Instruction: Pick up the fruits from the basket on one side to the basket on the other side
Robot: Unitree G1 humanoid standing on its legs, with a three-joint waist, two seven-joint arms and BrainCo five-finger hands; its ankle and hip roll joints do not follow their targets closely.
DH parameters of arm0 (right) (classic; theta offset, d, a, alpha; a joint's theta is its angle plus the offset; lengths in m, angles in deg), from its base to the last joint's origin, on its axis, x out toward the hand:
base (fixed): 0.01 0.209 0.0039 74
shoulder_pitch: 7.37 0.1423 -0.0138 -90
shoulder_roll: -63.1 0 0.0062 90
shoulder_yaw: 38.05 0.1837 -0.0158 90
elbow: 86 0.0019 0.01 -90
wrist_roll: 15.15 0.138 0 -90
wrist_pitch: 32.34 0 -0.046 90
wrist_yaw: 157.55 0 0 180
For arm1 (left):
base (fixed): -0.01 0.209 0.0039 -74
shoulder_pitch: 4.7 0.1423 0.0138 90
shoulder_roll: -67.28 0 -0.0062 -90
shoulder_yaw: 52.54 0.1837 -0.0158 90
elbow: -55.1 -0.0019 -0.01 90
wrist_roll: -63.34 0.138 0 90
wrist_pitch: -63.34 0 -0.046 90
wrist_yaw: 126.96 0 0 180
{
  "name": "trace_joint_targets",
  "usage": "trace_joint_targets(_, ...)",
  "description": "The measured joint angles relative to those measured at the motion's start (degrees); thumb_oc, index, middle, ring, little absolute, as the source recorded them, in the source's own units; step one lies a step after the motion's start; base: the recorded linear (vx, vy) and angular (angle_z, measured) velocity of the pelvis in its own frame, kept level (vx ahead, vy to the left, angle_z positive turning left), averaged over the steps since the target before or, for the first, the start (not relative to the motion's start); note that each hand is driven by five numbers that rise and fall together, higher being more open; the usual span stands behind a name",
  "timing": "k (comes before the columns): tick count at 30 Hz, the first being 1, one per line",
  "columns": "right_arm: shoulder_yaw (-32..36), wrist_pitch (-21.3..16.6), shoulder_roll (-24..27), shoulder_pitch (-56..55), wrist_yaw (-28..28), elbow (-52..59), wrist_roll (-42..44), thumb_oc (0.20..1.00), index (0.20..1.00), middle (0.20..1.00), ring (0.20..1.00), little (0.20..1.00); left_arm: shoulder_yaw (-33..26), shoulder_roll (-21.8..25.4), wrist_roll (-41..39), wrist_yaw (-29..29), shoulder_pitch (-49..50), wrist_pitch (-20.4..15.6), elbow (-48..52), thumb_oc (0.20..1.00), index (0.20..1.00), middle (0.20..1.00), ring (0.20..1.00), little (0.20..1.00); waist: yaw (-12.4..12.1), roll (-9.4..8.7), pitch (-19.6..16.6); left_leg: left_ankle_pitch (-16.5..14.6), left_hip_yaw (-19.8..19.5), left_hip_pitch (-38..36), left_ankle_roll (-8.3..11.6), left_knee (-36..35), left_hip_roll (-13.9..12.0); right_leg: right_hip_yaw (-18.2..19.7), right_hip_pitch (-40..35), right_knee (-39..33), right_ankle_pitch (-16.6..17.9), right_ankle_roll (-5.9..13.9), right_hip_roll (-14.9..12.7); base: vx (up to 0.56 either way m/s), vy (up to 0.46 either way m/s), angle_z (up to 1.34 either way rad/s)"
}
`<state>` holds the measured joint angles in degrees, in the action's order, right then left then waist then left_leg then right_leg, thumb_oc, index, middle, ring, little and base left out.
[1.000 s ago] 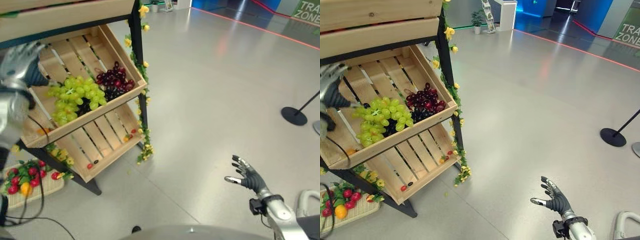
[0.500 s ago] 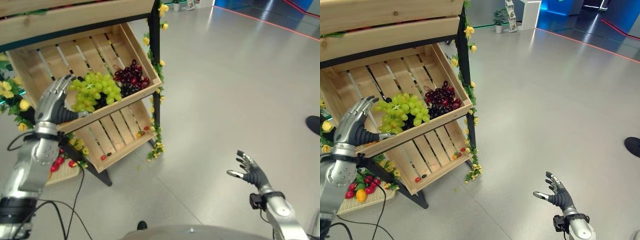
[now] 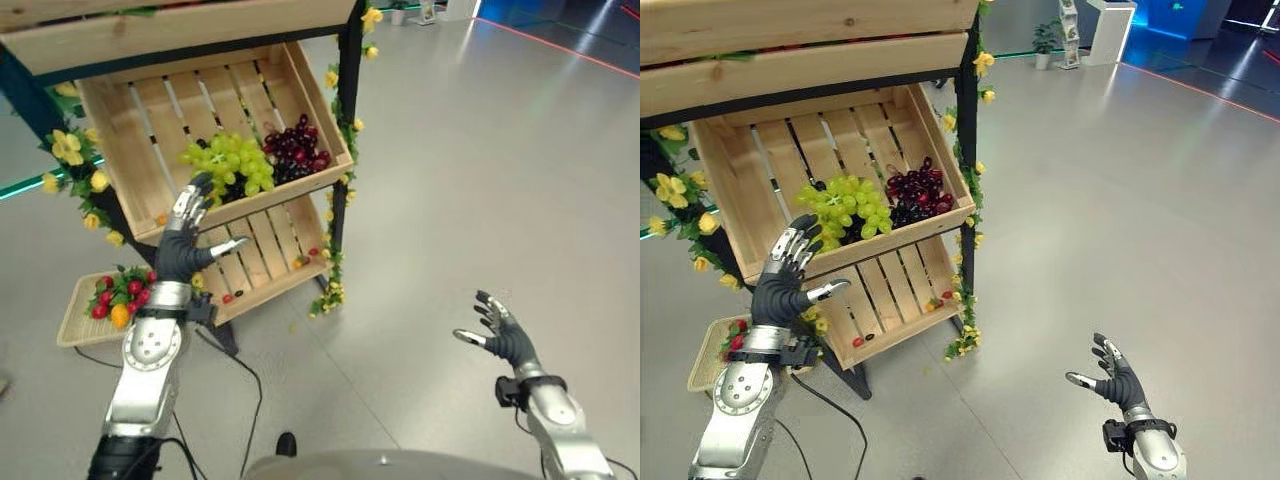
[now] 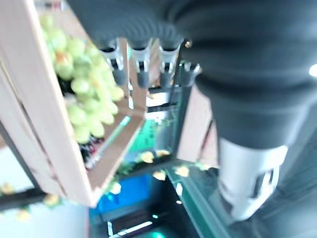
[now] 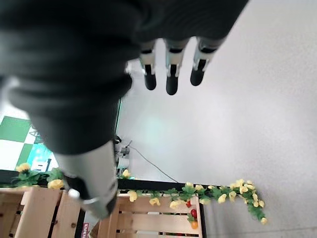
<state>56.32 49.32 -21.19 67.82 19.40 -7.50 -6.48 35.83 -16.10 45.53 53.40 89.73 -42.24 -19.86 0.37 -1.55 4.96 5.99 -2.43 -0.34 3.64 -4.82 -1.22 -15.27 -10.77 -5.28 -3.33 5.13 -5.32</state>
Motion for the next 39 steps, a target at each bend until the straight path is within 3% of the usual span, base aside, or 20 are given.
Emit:
trace_joint_targets(7,-0.2,-0.5,-0.8,-0.5,1.3,-1.1,0.1,1.000,1.000,1.000,1.000,1.000,5.1,-3.6,-10.4,3.6,6.6,0.3,-0.1,1.000,1.000,1.000,1.000,1.000,-1.4,-0.26,0.7,0.4,-3.2,0.9,0.55,1.0,0.0,-2.6,-1.2,0.0,-0.8,-0.17,0.9,-0.09,-0.091,0.25)
trace_joint_targets(22,1.9,-3.4,-1.0,1.3,4.0,-0.5,3.4,1.000,1.000,1.000,1.000,1.000,5.6,-2.9,-10.5,4.7,12.1,1.4,-5.5,1.000,1.000,1.000,1.000,1.000,-1.4,2.02,3.9,0.8,-7.1,2.1,2.08,3.4,-1.0,-4.6,-3.6,0.0,-1.8,-1.91,3.4,-0.05,-0.065,0.16)
trace_joint_targets(29,1.9,-3.9,-1.0,1.8,4.5,-0.1,3.4,1.000,1.000,1.000,1.000,1.000,6.3,-2.8,-10.5,4.7,12.2,1.4,-5.5,1.000,1.000,1.000,1.000,1.000,-1.3,1.80,4.1,0.6,-7.2,2.0,2.32,3.9,-1.2,-4.8,-3.1,1.7,-2.4,-2.54,3.5,-0.04,-0.022,0.00)
trace_joint_targets(31,1.7,-4.0,-0.9,2.5,4.5,0.2,3.4,1.000,1.000,1.000,1.000,1.000,6.3,-1.9,-10.5,4.8,12.5,1.3,-5.5,1.000,1.000,1.000,1.000,1.000,-1.9,2.14,5.7,0.5,-7.2,3.3,2.49,5.5,-1.6,-5.1,-1.8,3.7,-3.4,-2.64,3.9,-0.22,-0.021,0.06)
trace_joint_targets(33,1.8,-4.3,-0.7,2.6,4.9,0.0,3.4,1.000,1.000,1.000,1.000,1.000,6.5,-1.5,-10.5,4.8,11.6,1.2,-6.0,1.000,1.000,1.000,1.000,1.000,-3.1,3.08,7.7,1.3,-7.6,5.6,2.96,6.3,-2.3,-6.1,-0.9,4.0,-3.3,-3.01,5.0,-0.22,-0.011,0.43)
trace_joint_targets(34,1.8,-4.3,-0.6,2.7,5.5,0.1,3.3,1.000,1.000,1.000,1.000,1.000,6.7,-1.4,-10.4,4.7,10.9,1.3,-7.0,1.000,1.000,1.000,1.000,1.000,-3.0,3.88,8.4,4.0,-7.3,6.2,2.78,4.5,-2.2,-8.0,-0.7,4.0,-3.1,-3.89,5.6,-0.19,-0.018,0.76)
trace_joint_targets(35,1.7,-4.2,-0.5,3.0,5.7,0.2,3.3,1.000,1.000,1.000,1.000,1.000,6.7,-1.2,-10.4,4.7,10.9,1.3,-7.2,1.000,1.000,1.000,1.000,1.000,-3.4,4.39,8.5,6.4,-8.4,5.9,4.30,1.6,-2.6,-8.5,0.1,4.9,-3.4,-4.59,6.4,-0.22,-0.041,1.18)
trace_joint_targets(36,1.7,-4.2,-0.6,3.4,5.9,1.4,3.3,1.000,1.000,1.000,1.000,1.000,6.2,-1.0,-10.4,4.7,9.3,1.1,-6.6,1.000,1.000,1.000,1.000,1.000,-2.5,3.47,9.1,9.2,-8.9,7.1,8.37,0.0,-2.6,-10.5,1.8,5.0,-3.5,-5.84,4.9,-0.09,-0.007,0.74)
trace_joint_targets(37,1.2,-4.1,-0.9,4.2,5.8,1.3,3.3,1.000,1.000,1.000,1.000,1.000,5.6,-1.2,-10.4,4.6,9.5,0.8,-6.9,1.000,1.000,1.000,1.000,1.000,-4.0,2.02,9.4,6.2,-7.4,7.5,7.35,2.5,-1.6,-10.6,2.6,5.2,-3.4,-6.19,3.4,-0.14,-0.008,0.46)
trace_joint_targets(38,1.2,-4.2,-1.3,5.3,5.7,2.2,3.3,1.000,1.000,1.000,1.000,1.000,5.2,-0.8,-10.4,4.6,10.1,0.8,-7.5,1.000,1.000,1.000,1.000,1.000,-5.7,-0.74,9.5,0.6,-1.9,7.5,4.94,10.7,0.9,-10.7,3.1,5.0,-2.0,-5.57,0.6,-0.11,0.045,0.07)
trace_joint_targets(39,1.4,-4.2,-1.1,5.9,5.7,2.5,3.3,1.000,1.000,1.000,1.000,1.000,5.2,-0.8,-10.4,4.7,9.7,0.8,-8.1,1.000,1.000,1.000,1.000,1.000,-5.4,-1.79,9.5,-2.6,1.3,7.5,4.77,16.7,0.9,-12.6,2.6,4.5,-1.6,-5.48,-0.7,-0.08,0.087,0.44)
